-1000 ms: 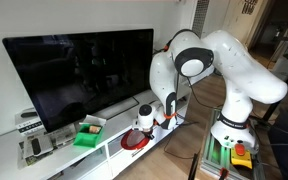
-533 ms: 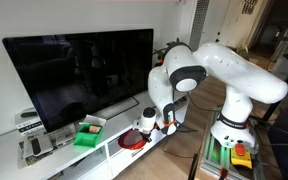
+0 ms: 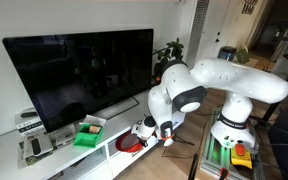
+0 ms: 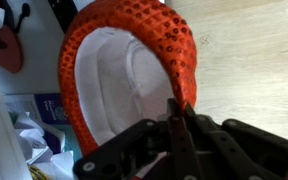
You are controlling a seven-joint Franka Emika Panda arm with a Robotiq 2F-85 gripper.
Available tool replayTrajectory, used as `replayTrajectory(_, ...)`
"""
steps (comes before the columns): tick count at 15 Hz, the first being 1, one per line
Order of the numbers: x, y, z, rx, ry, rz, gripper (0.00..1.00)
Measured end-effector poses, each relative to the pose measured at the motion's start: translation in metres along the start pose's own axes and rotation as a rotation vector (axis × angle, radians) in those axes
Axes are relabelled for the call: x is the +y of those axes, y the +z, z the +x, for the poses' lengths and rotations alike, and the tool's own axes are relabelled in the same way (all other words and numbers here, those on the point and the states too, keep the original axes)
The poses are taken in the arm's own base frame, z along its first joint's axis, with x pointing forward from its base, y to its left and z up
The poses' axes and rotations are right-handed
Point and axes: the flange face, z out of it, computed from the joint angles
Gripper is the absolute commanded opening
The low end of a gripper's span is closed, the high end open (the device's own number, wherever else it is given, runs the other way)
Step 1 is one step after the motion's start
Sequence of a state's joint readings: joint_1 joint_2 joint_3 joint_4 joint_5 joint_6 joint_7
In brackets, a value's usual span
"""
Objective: Place the orange hat in the middle shelf of the television stand
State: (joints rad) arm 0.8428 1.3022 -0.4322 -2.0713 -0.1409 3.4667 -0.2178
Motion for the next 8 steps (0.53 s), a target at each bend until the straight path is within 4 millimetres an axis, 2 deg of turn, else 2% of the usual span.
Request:
replayTrajectory(3, 0.002, 0.007, 0.010, 0.012, 0.010, -0.053, 0.01)
replayTrajectory(8, 0.017, 0.010, 0.022, 0.036, 0.017, -0.171, 0.01)
